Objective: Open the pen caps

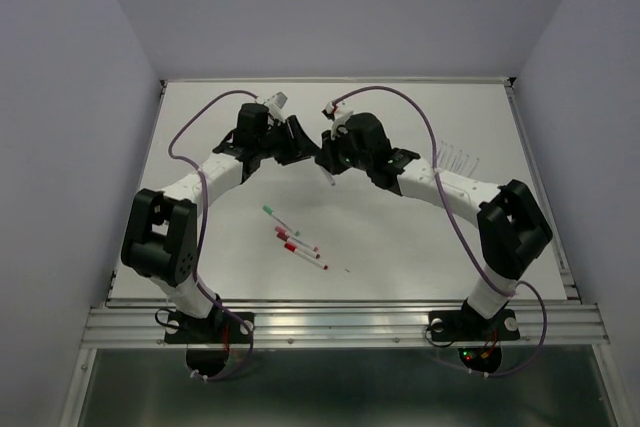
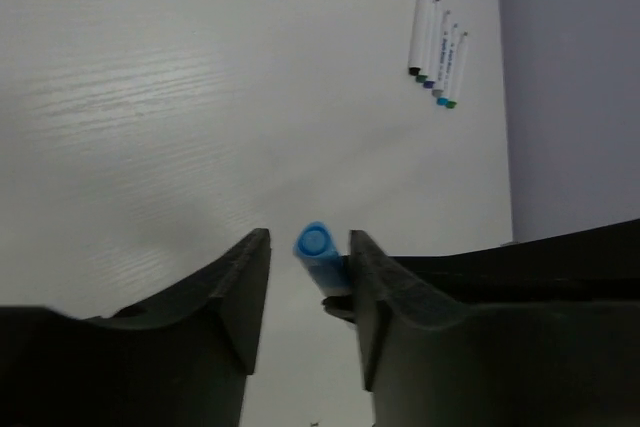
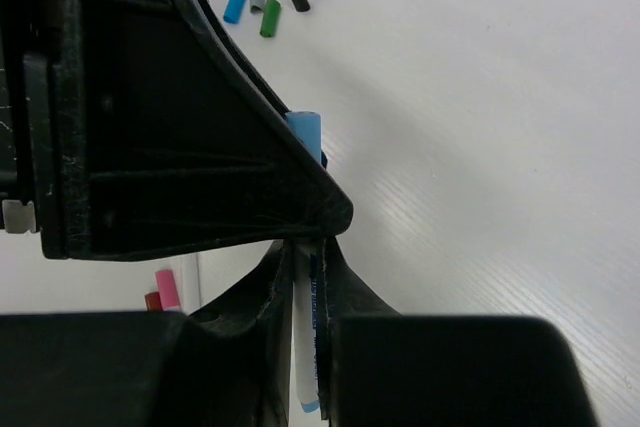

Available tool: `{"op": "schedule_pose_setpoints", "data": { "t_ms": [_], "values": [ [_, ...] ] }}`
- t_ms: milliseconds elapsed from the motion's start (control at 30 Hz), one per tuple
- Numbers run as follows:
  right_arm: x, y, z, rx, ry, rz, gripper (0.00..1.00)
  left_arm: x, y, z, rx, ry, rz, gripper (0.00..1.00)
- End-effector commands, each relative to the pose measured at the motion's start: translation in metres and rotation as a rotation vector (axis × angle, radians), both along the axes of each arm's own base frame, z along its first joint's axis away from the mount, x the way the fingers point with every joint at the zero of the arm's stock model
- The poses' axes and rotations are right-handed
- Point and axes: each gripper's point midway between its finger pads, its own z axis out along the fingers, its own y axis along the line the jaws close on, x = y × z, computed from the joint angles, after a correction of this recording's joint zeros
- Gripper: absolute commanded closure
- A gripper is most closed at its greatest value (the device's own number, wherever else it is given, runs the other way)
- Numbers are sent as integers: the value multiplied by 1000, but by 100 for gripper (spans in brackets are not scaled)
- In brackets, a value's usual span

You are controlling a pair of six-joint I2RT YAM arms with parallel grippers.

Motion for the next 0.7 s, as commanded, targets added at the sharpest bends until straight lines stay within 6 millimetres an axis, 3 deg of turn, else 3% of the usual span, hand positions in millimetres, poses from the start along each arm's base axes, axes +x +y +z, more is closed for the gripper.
{"op": "schedule_pose_setpoints", "data": {
  "t_ms": [0,200,367,667],
  "values": [
    [17,11,28,64,-73,-3,99,6,-18,39,-76,-100,-60,60],
    [15,8,24,52,-71,-1,99,8,-20,38,-83,-90,-53,100],
    [3,6,10,41,-38,32,99,15,-14,38,-52,-91,-3,100],
    [-66,5,-32,103,209,191,99,64,41,51,58,-143,233,100]
  ]
}}
